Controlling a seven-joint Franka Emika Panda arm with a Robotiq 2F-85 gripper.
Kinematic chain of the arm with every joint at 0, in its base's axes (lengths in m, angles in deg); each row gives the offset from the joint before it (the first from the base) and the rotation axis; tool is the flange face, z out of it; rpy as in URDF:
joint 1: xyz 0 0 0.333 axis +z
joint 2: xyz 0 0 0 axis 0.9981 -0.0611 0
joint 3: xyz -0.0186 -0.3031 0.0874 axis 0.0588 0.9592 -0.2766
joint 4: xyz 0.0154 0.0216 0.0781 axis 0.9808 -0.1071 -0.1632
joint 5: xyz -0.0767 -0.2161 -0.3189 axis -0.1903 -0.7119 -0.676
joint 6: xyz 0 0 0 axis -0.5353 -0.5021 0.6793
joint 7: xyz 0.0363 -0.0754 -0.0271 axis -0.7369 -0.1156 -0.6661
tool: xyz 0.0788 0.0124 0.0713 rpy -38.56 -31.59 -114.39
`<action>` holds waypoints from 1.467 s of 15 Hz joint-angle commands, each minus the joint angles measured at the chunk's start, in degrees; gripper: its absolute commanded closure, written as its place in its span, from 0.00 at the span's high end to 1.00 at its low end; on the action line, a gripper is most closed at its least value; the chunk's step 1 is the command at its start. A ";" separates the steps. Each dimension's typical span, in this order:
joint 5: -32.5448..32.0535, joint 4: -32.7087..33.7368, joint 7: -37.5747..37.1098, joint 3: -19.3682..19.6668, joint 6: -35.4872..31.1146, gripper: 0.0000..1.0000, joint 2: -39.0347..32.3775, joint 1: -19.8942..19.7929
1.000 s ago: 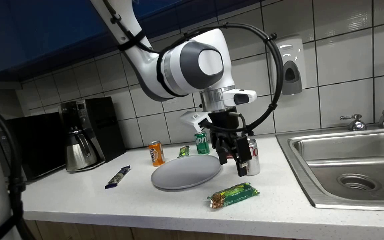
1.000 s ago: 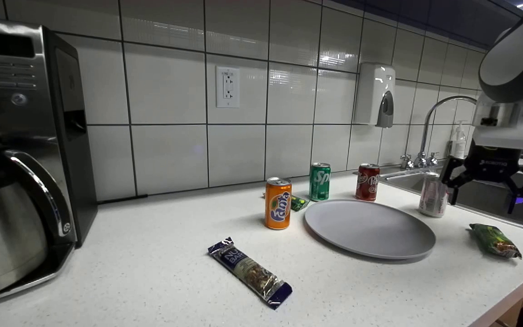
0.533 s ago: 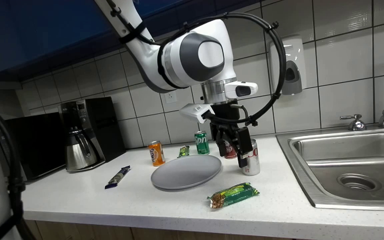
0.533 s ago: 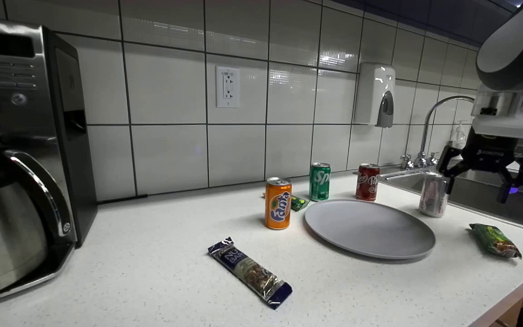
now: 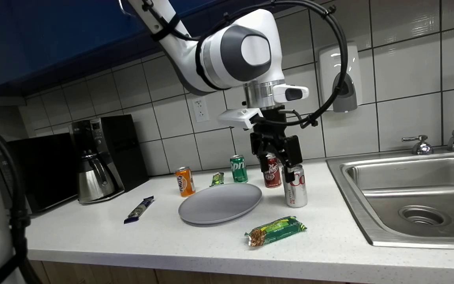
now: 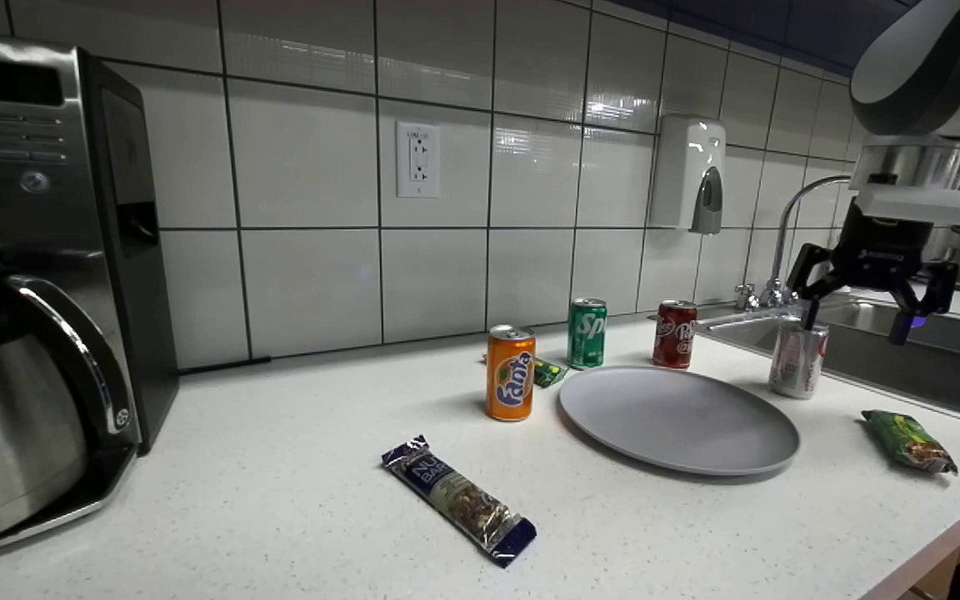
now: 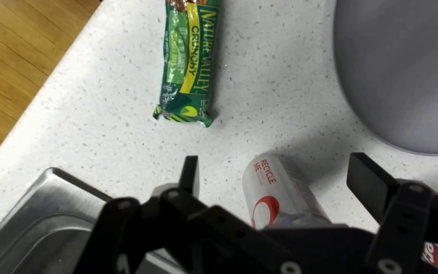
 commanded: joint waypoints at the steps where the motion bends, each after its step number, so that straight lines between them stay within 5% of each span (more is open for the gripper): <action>1: 2.04 5.00 3.30 -0.56 4.82 1.00 -2.73 0.08; 10: 1.48 11.52 3.12 -1.16 9.47 1.00 -6.97 0.55; 22: 0.48 10.10 1.92 -1.04 7.92 1.00 -6.49 0.68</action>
